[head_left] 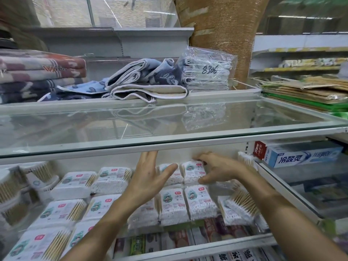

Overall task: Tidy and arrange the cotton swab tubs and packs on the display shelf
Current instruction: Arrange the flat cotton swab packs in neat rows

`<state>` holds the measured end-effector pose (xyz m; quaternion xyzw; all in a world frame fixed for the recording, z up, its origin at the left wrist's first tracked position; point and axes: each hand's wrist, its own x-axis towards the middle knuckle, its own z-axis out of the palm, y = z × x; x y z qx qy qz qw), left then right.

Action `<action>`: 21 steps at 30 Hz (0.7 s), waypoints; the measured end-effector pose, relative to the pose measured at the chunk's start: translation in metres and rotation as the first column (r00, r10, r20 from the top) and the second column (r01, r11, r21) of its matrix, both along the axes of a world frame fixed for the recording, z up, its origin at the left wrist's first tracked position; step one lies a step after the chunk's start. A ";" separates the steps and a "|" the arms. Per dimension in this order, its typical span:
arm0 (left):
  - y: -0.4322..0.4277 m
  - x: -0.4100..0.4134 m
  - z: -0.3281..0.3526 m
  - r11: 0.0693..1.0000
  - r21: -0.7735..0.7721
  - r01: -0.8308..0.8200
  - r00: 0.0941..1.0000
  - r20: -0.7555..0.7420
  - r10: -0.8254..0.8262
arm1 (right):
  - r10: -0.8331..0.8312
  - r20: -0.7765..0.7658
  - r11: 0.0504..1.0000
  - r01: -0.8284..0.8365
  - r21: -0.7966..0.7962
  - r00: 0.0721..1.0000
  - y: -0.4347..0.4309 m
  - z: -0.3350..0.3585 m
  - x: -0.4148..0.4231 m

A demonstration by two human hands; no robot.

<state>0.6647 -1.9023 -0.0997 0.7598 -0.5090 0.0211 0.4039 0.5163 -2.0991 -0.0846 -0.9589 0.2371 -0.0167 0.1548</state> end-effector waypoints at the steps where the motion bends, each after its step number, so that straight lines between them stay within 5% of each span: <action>1: 0.001 0.001 -0.001 1.000 0.002 -0.009 1.000 -0.003 0.009 | 0.008 -0.006 1.000 -0.008 0.003 1.000 0.001 0.000 0.002; 12: -0.003 0.000 -0.004 0.995 -0.062 0.076 0.997 0.003 -0.076 | 0.015 -0.013 1.000 -0.016 -0.025 1.000 0.008 0.003 -0.004; 15: -0.006 -0.004 -0.004 0.991 -0.087 0.105 0.995 0.011 -0.104 | -0.106 0.181 0.988 0.123 -0.089 0.978 0.004 0.012 -0.024; 18: -0.011 -0.008 -0.005 0.984 -0.111 0.137 0.991 0.010 -0.137 | -0.334 0.392 0.866 0.443 -0.233 0.857 -0.010 0.016 -0.048; 21: -0.018 -0.013 -0.008 0.978 -0.113 0.176 0.984 0.012 -0.176 | -0.533 0.306 0.706 0.614 -0.352 0.789 -0.024 0.012 -0.065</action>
